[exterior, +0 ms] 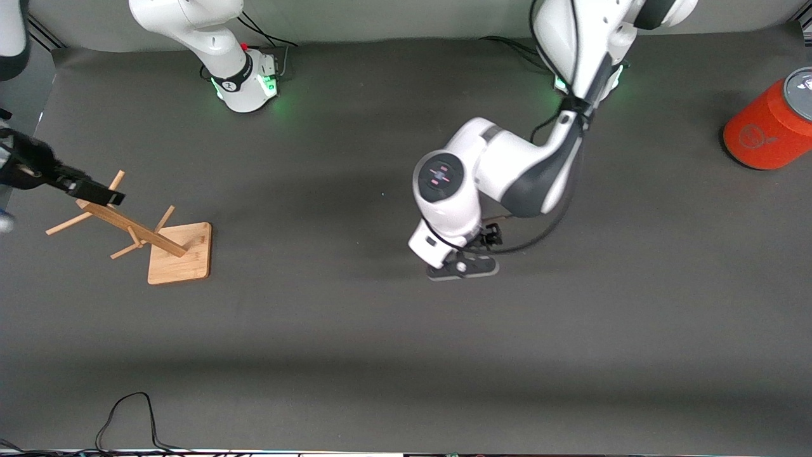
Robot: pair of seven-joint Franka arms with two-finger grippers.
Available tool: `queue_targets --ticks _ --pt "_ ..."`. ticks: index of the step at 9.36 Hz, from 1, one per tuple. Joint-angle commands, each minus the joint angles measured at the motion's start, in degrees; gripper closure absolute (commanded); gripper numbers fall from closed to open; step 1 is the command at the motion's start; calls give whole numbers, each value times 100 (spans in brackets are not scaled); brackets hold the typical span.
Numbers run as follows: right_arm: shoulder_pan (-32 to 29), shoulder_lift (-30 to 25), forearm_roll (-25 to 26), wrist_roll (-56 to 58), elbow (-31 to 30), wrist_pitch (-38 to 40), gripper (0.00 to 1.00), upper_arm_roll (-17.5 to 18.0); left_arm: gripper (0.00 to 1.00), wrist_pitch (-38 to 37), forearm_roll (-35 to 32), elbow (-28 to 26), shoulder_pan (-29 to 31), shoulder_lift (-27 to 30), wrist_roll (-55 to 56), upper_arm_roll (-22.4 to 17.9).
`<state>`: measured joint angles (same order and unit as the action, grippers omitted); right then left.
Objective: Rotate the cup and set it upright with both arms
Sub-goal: 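Retract the right gripper while the left gripper reaches the lying cup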
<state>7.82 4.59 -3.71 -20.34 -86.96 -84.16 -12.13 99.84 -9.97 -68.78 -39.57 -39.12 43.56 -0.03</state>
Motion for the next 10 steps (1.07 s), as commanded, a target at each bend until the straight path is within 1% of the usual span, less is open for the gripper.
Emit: queue_targets --ticks 1,2,3,5,6,8,9,10 --pt "-306 -152 107 1176 -233 -528 0 202 0 -481 -276 190 -174 -52 -206 -103" --pt "-316 -160 98 1694 -312 -853 0 211 0 -692 -303 164 -313 -60 -521 -111" --pt "-308 -152 98 2074 -348 -1091 0 211 0 -816 -416 94 -454 -61 -559 -103" --pt "-255 -143 98 2130 -296 -1129 0 202 0 -1044 -435 -30 -578 -43 -594 -111" --pt "-246 -143 98 2130 -286 -1129 0 202 0 -1072 -496 -30 -683 -43 -394 -129" --pt "-272 -125 98 2122 -286 -1129 0 219 0 -1526 -917 -56 -841 -86 -296 -120" --pt "-429 -125 107 2122 -286 -1129 0 428 0 -1573 -832 -30 -825 -304 -313 -129" --pt "-666 -125 124 2122 -278 -1129 0 718 0 -1460 -883 -30 -755 -498 -400 -137"
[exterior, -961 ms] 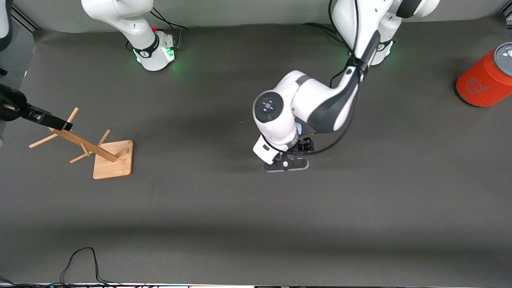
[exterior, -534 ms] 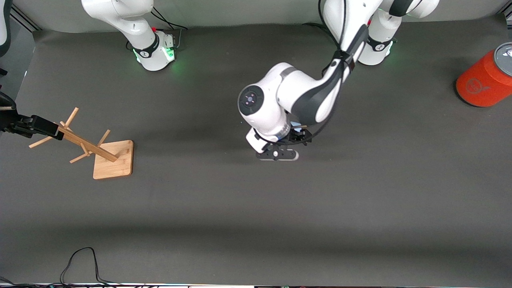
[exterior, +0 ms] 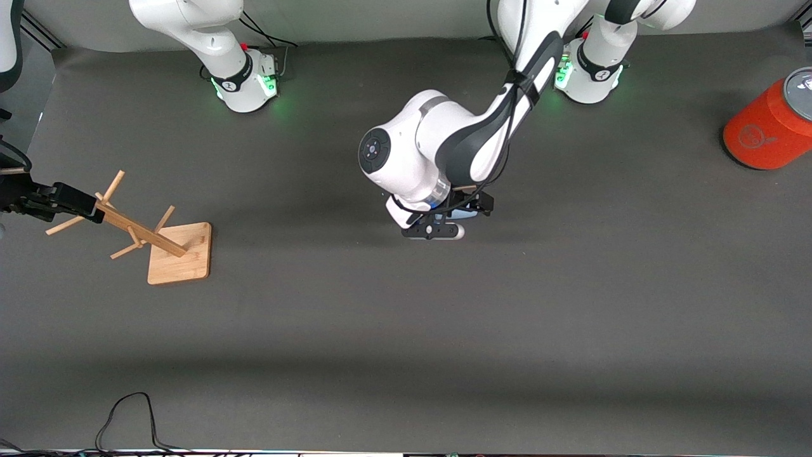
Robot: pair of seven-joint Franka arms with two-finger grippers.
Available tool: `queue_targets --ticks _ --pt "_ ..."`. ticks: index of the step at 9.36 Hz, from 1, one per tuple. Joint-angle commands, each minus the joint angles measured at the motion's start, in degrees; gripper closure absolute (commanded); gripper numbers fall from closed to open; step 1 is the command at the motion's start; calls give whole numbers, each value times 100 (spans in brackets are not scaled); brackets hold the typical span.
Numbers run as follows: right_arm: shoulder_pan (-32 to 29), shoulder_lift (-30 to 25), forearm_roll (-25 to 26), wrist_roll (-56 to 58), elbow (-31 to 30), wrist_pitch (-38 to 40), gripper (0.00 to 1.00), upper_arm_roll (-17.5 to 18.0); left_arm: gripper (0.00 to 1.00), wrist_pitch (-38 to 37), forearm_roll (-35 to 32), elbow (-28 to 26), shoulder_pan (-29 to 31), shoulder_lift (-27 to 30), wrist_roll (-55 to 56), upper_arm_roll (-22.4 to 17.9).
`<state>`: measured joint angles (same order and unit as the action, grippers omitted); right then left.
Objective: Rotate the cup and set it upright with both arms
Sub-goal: 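Retract the right gripper while the left gripper reaches the lying cup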
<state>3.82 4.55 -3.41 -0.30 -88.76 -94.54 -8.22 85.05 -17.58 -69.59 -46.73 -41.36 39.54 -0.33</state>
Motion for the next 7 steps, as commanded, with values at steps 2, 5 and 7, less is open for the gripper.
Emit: queue_targets --ticks 2,5,7 --pt "-198 -130 165 127 -106 -91 0 322 0 248 -61 479 -38 -644 -25 -73" --pt "-171 -130 174 127 -106 -91 0 295 0 336 622 912 -47 -970 88 42" --pt "-171 -130 174 127 -115 -91 0 295 0 467 695 947 -82 -1337 448 303"
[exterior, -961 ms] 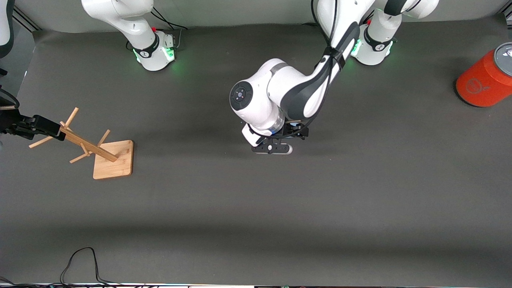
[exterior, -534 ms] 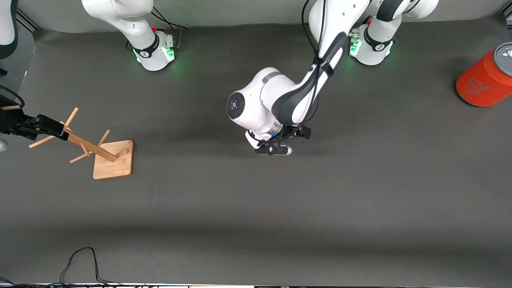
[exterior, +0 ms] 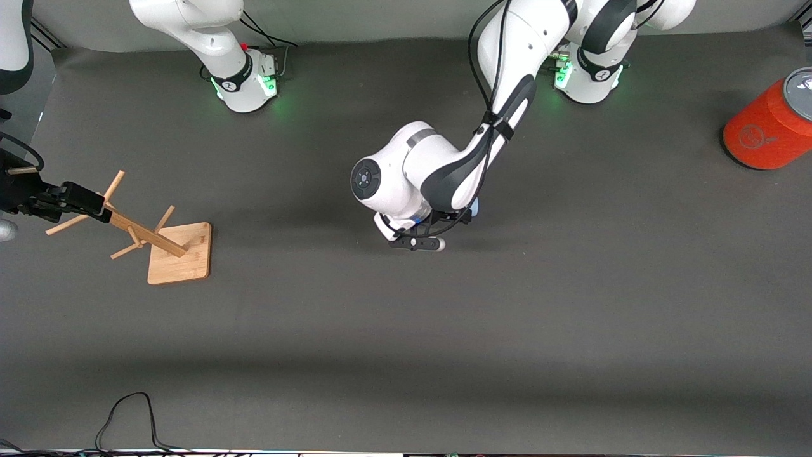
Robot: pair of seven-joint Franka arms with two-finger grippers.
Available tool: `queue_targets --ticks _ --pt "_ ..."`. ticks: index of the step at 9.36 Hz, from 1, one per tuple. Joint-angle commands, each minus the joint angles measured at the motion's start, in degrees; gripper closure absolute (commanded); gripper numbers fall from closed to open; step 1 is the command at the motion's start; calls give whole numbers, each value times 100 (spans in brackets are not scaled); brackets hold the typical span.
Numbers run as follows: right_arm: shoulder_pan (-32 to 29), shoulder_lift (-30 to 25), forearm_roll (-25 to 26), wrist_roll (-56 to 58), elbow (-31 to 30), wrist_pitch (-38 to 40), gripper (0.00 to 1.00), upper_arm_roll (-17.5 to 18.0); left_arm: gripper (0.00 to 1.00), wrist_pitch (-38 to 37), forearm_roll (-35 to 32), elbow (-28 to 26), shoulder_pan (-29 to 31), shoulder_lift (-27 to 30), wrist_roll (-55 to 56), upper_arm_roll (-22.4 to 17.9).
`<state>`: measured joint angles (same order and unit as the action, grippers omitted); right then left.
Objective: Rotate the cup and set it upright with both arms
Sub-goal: 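Grasp the blue cup by its rim with the left gripper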
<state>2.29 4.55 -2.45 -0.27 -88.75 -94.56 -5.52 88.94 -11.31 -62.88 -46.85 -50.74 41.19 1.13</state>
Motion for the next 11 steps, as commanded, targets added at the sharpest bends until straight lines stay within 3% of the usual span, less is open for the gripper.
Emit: queue_targets --ticks 1,4,7,9,11 --pt "-18 -121 78 124 -133 -89 0 25 0 63 24 294 -183 -584 250 194" --pt "-26 -121 78 141 -107 -229 0 25 1 -60 -99 276 -342 -796 21 194" --pt "-18 -68 69 141 -98 -185 0 42 4 -718 -415 285 -483 -876 -1092 168" --pt "-26 -129 87 376 -151 -46 0 33 10 -816 -539 276 -483 -876 -1419 177" --pt "-53 -129 78 774 -151 -36 0 -37 41 -852 -556 285 -474 -876 -1613 168"
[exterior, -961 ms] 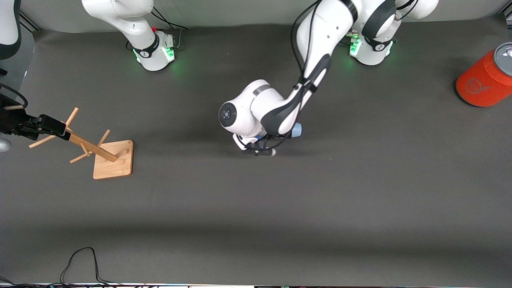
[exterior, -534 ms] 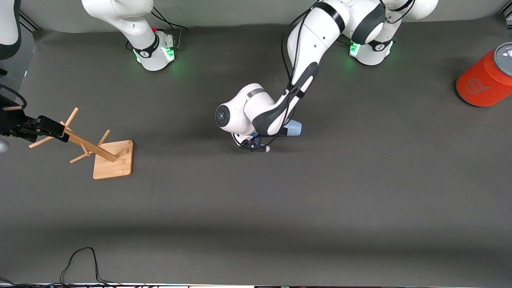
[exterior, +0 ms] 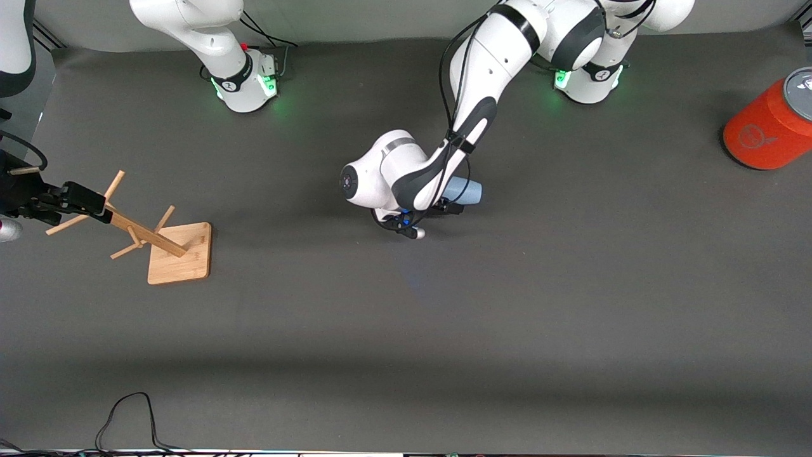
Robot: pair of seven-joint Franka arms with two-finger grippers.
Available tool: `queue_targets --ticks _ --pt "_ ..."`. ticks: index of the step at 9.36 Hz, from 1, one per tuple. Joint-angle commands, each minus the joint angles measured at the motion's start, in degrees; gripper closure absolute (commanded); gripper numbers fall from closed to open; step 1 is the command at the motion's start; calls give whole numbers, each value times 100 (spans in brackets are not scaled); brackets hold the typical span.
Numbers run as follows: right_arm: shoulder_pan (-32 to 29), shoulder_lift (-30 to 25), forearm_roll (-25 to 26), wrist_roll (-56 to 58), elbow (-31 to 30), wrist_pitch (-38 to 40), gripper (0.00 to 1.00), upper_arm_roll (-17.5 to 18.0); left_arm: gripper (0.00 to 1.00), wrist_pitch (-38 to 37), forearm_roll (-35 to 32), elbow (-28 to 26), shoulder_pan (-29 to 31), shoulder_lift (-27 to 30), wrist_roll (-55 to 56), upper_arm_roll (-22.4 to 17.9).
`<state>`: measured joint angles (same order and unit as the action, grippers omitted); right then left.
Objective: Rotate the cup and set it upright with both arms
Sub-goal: 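Grasp the blue cup by its rim with the left gripper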
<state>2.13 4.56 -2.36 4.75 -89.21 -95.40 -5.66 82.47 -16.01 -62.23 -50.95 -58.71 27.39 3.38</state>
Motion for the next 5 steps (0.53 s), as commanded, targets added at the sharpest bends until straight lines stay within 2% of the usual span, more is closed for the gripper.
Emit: queue_targets --ticks 1,2,3,4,5 --pt "-20 -131 69 273 -114 82 0 -32 59 -205 -78 220 -46 -61 -278 -57" --pt "-11 -140 69 299 -114 83 0 -32 69 -205 -86 220 -37 -61 -391 -57" --pt "7 -140 69 299 -114 135 0 -32 62 -196 -78 220 -37 -61 -392 -57" --pt "16 -140 69 290 -114 179 0 -23 38 -196 -69 220 -29 -52 -384 -57" --pt "16 -140 69 273 -114 214 0 -14 0 -196 -43 228 -20 -35 -349 -57"
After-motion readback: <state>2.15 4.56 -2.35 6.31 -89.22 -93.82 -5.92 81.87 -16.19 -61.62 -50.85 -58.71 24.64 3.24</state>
